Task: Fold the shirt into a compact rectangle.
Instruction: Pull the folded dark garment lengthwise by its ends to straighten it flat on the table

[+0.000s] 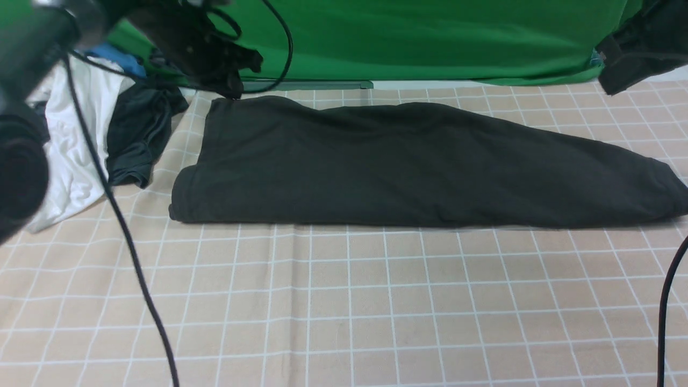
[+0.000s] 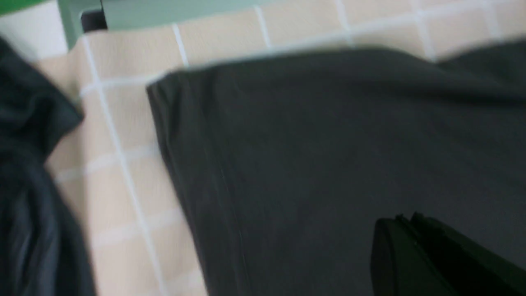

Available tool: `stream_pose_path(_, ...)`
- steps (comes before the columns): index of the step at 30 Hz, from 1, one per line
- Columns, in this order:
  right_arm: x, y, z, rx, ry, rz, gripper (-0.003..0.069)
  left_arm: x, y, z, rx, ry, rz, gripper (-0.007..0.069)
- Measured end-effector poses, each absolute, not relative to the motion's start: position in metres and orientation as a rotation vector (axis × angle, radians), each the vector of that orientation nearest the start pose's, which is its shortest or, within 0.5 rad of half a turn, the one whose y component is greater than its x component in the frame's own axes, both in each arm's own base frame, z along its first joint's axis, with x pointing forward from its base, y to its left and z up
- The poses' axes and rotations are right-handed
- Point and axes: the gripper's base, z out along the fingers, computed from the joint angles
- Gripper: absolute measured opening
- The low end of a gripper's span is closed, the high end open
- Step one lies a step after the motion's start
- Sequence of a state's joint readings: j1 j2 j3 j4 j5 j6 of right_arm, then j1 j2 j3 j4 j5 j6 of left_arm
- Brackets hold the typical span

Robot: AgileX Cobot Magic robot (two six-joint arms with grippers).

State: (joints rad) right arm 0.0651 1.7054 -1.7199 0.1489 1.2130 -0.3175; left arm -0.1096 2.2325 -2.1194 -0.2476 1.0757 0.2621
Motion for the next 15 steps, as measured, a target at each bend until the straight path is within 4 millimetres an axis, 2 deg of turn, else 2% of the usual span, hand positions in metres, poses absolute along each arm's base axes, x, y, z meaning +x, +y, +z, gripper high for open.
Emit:
stream_pose_path(1, 0.358, 0.033, 0.365, -0.479, 2.629, 0.077, 0.0038, 0.476, -0.071, 0.274, 0.420, 2.632, -0.257, 0.0019)
stream_pose_path(2, 0.353, 0.031, 0.366, -0.479, 2.631, 0.044, 0.0038, 0.466, -0.069, 0.280, 0.419, 2.644, -0.248, 0.0019)
stream_pose_path(5, 0.339, 0.024, 0.368, -0.460, 2.641, 0.013, 0.0038, 0.436, -0.065, 0.284, 0.393, 2.714, -0.244, 0.0019)
stream_pose_path(11, 0.308, 0.020, 0.374, -0.448, 2.646, 0.000, 0.0038, 0.387, -0.056, 0.260, 0.293, 2.826, -0.224, 0.0020)
stream_pose_path(13, 0.303, 0.019, 0.375, -0.446, 2.645, -0.001, 0.0038, 0.383, -0.053, 0.251, 0.290, 2.826, -0.183, 0.0025)
stream_pose_path(15, 0.302, 0.019, 0.375, -0.444, 2.645, 0.000, 0.0038, 0.383, -0.050, 0.242, 0.260, 2.814, -0.138, 0.0064)
